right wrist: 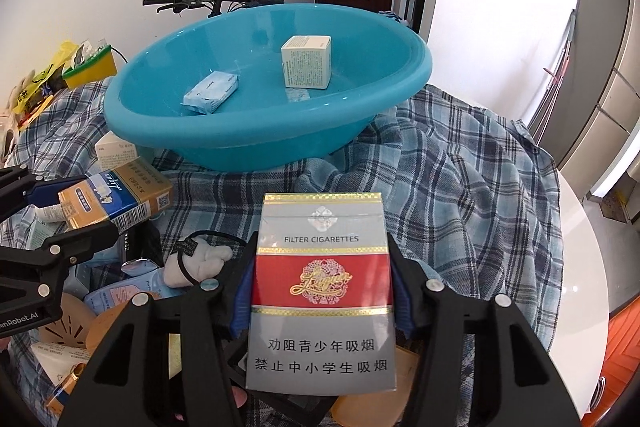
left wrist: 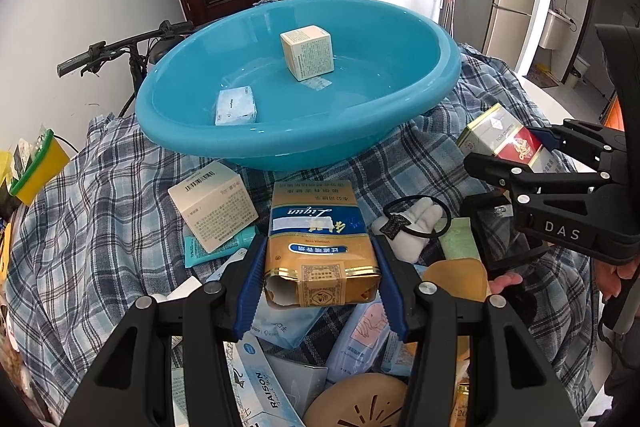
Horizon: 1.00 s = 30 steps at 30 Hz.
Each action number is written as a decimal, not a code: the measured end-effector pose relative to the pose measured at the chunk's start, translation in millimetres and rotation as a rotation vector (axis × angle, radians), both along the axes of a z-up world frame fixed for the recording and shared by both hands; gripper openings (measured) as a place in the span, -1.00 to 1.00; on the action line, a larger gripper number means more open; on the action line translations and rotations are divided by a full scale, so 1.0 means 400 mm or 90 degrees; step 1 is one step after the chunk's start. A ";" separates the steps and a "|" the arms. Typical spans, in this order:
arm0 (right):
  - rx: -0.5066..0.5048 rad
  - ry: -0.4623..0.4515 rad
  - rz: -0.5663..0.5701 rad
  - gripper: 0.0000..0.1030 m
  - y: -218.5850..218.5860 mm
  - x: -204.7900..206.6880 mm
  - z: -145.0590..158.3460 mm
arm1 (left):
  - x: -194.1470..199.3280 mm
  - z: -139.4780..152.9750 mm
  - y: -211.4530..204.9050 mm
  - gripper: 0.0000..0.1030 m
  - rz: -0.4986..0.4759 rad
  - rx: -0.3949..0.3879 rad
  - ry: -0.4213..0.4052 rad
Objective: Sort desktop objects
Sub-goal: 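Lift the gold pack with the left gripper while the right lifts the red pack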
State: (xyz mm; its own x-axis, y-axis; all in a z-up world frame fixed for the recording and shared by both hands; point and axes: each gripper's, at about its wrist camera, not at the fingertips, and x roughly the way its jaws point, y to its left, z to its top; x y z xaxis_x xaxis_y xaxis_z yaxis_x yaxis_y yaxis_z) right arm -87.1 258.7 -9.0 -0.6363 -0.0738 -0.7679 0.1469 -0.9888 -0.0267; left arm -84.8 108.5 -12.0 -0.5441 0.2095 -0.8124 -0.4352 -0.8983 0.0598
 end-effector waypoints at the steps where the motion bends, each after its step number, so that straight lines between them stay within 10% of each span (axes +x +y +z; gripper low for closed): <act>1: -0.001 0.004 0.001 0.05 -0.002 0.003 0.003 | 0.002 0.000 0.002 0.05 -0.005 -0.002 -0.002; 20: -0.031 0.063 0.003 0.05 -0.001 0.042 0.057 | 0.120 0.134 0.017 0.05 -0.056 0.043 0.073; 30: -0.066 0.254 0.023 0.05 -0.038 0.158 0.161 | 0.176 0.205 -0.018 0.05 0.031 0.089 0.248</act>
State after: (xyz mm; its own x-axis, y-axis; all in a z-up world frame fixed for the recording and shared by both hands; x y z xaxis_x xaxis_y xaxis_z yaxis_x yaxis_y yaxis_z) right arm -23.8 243.5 55.6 -0.8781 -0.1665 -0.4485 0.1807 -0.9835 0.0114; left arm -14.5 101.2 70.1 -0.8168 0.2701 -0.5098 -0.3615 -0.9283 0.0874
